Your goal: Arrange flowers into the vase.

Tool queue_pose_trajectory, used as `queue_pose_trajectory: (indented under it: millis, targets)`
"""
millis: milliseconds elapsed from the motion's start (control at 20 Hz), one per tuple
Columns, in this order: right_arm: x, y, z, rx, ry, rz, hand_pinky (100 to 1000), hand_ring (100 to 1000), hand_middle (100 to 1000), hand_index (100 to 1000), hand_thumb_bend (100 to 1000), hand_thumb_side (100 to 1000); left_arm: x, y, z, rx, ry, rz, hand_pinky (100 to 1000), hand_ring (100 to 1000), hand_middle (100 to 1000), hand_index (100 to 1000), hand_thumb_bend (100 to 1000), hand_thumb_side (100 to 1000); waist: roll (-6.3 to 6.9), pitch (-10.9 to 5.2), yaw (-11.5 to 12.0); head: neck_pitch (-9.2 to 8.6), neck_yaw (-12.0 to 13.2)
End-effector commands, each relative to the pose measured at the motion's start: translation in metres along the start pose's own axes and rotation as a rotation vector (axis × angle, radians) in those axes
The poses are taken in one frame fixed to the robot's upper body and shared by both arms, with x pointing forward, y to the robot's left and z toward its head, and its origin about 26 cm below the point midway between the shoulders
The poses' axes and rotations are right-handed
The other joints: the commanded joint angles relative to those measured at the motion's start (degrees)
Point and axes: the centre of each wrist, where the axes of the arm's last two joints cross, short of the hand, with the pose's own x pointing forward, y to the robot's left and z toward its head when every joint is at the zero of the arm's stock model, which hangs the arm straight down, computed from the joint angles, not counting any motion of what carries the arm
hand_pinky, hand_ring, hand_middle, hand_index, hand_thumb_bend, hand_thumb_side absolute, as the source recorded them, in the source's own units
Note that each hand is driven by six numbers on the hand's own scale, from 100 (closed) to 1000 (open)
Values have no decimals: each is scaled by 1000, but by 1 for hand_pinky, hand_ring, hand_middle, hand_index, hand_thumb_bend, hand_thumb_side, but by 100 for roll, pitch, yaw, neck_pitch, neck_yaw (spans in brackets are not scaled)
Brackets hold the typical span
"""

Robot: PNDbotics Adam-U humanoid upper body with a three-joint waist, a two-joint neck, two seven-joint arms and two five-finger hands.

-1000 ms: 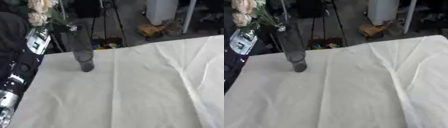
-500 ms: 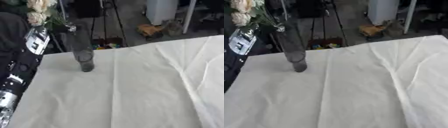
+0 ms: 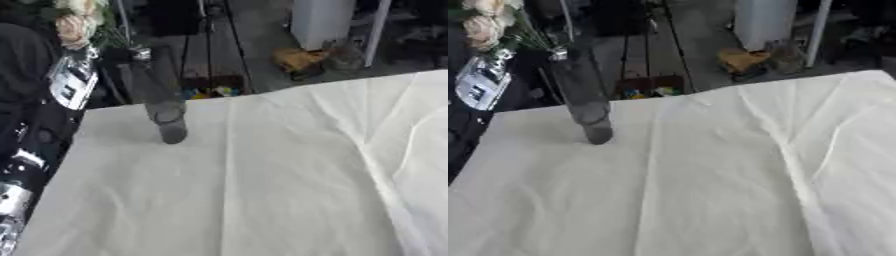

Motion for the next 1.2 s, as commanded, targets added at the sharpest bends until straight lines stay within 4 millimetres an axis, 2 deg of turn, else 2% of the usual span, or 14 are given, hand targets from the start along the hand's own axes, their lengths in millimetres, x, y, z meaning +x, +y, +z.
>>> queue_pose_trajectory:
  millis: [50,350,650,1200]
  targets:
    - [6,-6,-3,-5,-20,13,794,764,669,855,100,897,1,24,2,59,-10,-2,829,735,794,720,1000,631,-44,-83,-5,-17,-7]
    - [5,-6,-3,-6,-19,13,793,764,669,856,100,897,1,24,2,64,-16,1,830,734,795,719,1000,658,-40,-90,-9,-20,-13]
    - [5,-6,-2,-7,-17,13,792,764,669,856,100,897,1,24,2,31,-36,4,836,741,802,725,1000,605,-40,-104,-9,-19,-21]
    - [3,-7,-1,-10,-9,14,791,764,669,856,100,897,-6,33,6,-32,-81,54,837,736,799,714,1000,600,-55,-133,53,-9,-61]
